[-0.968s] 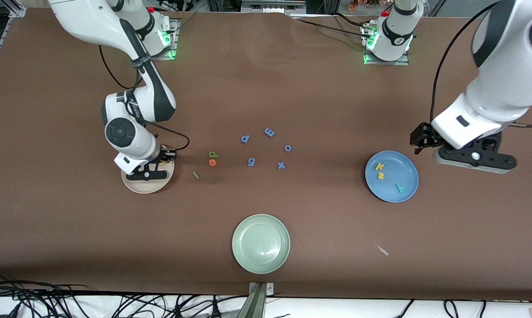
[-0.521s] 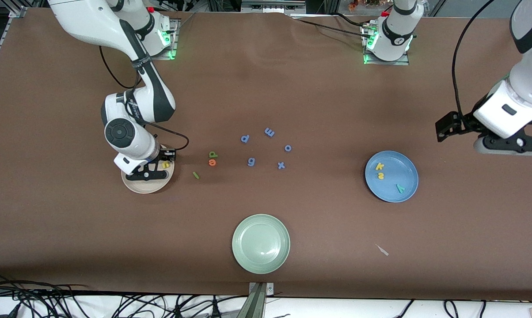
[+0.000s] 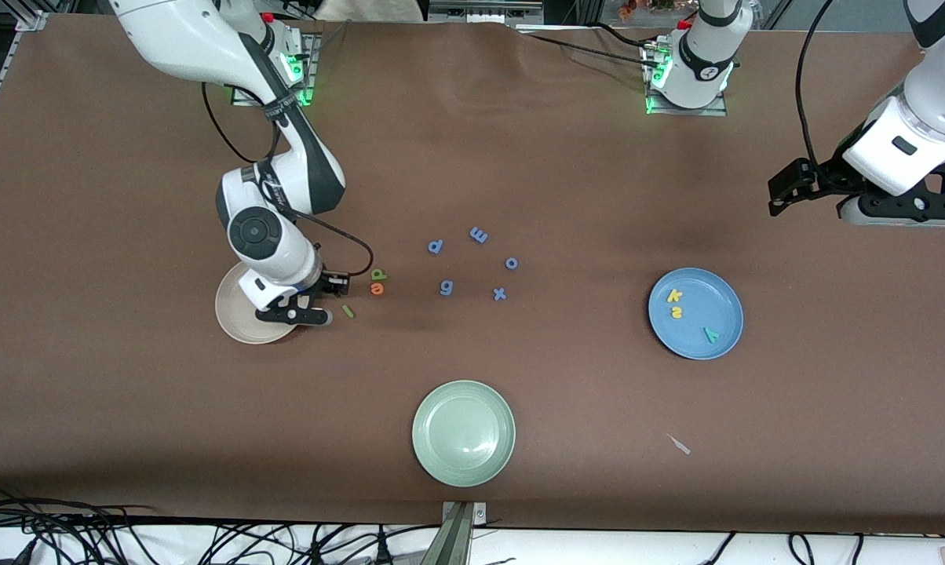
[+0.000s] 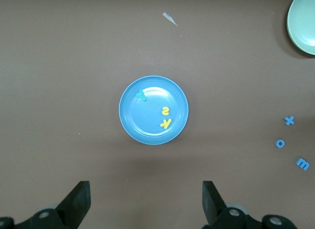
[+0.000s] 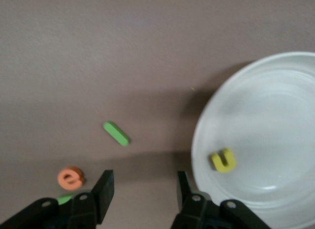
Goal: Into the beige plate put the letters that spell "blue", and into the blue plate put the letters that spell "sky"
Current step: 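Grasp the green l letter with the right gripper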
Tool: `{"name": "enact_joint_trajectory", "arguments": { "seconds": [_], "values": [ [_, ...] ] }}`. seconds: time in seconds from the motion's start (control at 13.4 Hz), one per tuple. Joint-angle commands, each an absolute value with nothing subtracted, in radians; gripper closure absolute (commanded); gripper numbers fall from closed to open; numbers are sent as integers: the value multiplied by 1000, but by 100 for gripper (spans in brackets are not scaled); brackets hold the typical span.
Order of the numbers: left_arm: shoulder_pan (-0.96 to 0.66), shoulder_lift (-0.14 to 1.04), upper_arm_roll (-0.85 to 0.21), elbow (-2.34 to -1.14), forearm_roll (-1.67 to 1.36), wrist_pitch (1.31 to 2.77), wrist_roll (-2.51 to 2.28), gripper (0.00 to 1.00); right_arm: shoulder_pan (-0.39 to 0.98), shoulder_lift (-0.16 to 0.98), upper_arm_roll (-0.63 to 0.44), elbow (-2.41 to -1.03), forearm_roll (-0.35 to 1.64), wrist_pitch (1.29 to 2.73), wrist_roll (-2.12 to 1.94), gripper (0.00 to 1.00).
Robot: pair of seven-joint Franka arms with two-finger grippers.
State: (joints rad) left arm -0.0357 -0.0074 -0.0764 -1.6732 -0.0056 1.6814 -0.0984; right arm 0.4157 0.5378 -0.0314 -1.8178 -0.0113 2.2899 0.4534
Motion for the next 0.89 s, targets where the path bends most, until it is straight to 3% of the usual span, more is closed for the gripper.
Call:
{"name": "enact_joint_trajectory", "arguments": {
  "seconds": [0.0,0.15,0.82],
  "values": [
    [-41,-31,-77,-1687,-28,1692,-100,0,423,652,-32,-1680,-2,2287,509,40],
    [-38,-35,-77,-1687,-28,1683,-95,0,454,702,-32,-1626,-5,2289,624,40],
    [-29,-32,-67,-1667,-26,1641,-87,0,459,733,-34,-1650,-5,2322,647,39]
  ]
}}
